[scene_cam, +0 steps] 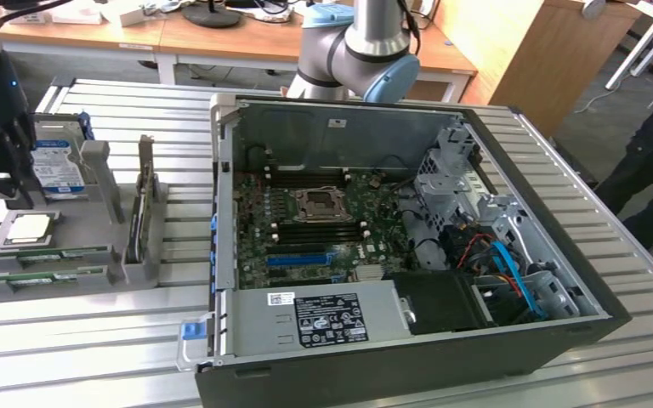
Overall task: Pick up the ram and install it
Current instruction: 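Pick up the ram and move it above insertion slot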
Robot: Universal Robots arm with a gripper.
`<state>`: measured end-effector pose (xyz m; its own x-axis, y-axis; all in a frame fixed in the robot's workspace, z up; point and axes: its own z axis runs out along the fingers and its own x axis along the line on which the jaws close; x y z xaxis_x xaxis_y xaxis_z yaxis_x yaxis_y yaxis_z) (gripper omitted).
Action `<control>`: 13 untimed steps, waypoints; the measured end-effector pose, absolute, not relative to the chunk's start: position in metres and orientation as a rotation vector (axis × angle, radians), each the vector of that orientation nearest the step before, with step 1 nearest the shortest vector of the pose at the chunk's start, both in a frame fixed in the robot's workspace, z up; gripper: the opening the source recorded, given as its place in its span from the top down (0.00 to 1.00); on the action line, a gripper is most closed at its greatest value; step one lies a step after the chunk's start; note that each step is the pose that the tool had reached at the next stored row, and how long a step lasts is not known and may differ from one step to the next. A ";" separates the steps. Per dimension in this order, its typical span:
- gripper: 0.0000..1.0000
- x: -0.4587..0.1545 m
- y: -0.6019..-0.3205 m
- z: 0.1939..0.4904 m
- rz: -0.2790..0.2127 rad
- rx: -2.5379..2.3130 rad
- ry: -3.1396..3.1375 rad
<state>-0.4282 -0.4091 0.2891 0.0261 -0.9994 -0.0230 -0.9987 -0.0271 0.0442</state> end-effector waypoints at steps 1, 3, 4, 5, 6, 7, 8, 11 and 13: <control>0.64 -0.428 -0.409 0.288 -0.074 2.239 -2.180; 0.64 -0.428 -0.409 0.285 -0.074 2.240 -2.179; 0.64 -0.428 -0.409 0.285 -0.074 2.240 -2.179; 0.64 -0.428 -0.409 0.284 -0.074 2.240 -2.178; 0.64 -0.428 -0.409 0.284 -0.074 2.240 -2.178; 0.64 -0.428 -0.409 0.284 -0.074 2.240 -2.178; 0.64 -0.428 -0.409 0.284 -0.074 2.240 -2.178; 0.64 -0.428 -0.410 0.284 -0.074 2.240 -2.179; 0.64 -0.430 -0.424 0.284 -0.074 2.241 -2.178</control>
